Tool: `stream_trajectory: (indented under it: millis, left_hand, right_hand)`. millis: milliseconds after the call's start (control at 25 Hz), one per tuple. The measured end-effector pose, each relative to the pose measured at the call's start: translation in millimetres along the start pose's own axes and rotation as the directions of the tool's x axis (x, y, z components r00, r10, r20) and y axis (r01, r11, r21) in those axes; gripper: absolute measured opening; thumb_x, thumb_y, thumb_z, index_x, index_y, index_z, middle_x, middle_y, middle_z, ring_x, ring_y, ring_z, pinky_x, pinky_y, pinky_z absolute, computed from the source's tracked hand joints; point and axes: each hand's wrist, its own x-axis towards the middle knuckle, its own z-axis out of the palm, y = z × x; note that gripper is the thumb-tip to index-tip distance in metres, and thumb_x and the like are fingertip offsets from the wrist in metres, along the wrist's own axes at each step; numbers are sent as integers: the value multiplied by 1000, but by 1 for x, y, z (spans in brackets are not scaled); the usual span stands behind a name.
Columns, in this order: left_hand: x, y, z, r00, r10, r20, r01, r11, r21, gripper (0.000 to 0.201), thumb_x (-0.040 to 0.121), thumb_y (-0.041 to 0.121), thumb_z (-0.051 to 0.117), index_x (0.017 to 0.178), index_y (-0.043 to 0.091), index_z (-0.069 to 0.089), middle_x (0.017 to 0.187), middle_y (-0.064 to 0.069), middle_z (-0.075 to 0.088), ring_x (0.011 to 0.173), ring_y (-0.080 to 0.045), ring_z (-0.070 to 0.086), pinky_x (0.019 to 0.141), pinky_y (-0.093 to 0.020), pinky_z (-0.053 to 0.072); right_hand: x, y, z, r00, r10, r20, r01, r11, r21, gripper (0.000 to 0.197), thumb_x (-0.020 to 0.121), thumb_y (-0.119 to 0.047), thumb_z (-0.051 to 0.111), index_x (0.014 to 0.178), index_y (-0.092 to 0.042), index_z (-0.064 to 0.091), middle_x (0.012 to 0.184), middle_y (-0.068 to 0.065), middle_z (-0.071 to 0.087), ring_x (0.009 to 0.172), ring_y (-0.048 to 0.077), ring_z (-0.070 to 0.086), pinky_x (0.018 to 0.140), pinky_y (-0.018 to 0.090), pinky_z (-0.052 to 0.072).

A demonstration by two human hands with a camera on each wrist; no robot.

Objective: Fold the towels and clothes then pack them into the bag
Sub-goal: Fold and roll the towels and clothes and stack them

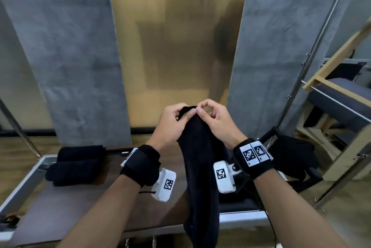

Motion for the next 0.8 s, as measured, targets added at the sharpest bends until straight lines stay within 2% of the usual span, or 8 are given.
stream_trajectory:
  millis: [120,240,360,440,560,680,760,800]
  left_hand:
    - [-29,3,-39,999,9,-38,-7,999,41,22,104,19,68,86,7,71,75,-10,68,72,-9,57,66,-31,45]
    - [-66,1,-88,996,11,-93,-4,998,68,29,105,19,66,82,1,64,72,-16,57,72,-13,51,66,-36,39]
    - [-103,1,-138,989,-5,-149,10,999,36,33,106,22,65,80,2,62,70,-1,52,71,-14,48,66,-37,37]
    - [-123,3,-169,985,-6,-174,12,999,35,37,107,28,64,81,2,62,70,-9,53,71,-17,49,65,-40,39]
    - [-148,6,-220,975,7,-222,-6,1000,6,50,106,37,64,84,-7,57,75,-29,54,73,-23,49,67,-43,42]
    - [-168,8,-255,967,4,-253,-8,1000,-15,53,104,43,65,89,-8,60,79,-32,60,76,-24,53,72,-42,44]
    - [-176,7,-269,958,-1,-288,-8,1000,-30,49,103,44,65,91,-3,65,83,-33,62,79,-24,56,74,-43,45]
    - [-180,6,-276,954,0,-298,-10,999,-32,49,103,45,66,91,-3,65,80,-29,61,79,-24,55,74,-43,44]
  right_hand:
    - [-20,0,36,1000,-4,16,5,994,-107,11,101,-25,68,100,-16,63,61,-2,61,55,11,53,52,23,43]
    - [-51,2,70,997,40,60,-19,948,-318,11,93,-16,70,99,-23,64,82,0,74,76,12,68,70,35,56]
    - [-82,-1,95,997,68,22,-40,787,-615,27,81,-9,63,92,-34,63,87,-9,73,85,12,69,79,39,58]
    - [-97,-3,104,995,88,-35,-87,696,-712,30,79,-7,62,88,-36,61,86,-11,71,86,17,68,81,42,57]
    - [-107,-10,119,984,105,-147,-179,660,-729,31,84,-3,64,91,-33,67,93,-3,73,95,25,68,90,43,56]
    - [-109,-20,134,977,36,-208,-177,677,-715,23,90,-5,68,97,-25,76,95,-5,76,98,21,71,95,39,56]
    - [-107,-30,142,965,-9,-261,-171,733,-659,16,92,-5,72,93,-21,78,90,-3,78,95,18,73,94,37,57]
    - [-107,-35,146,958,-31,-284,-164,753,-637,16,91,-7,75,88,-22,77,86,-3,77,92,18,73,91,35,57]
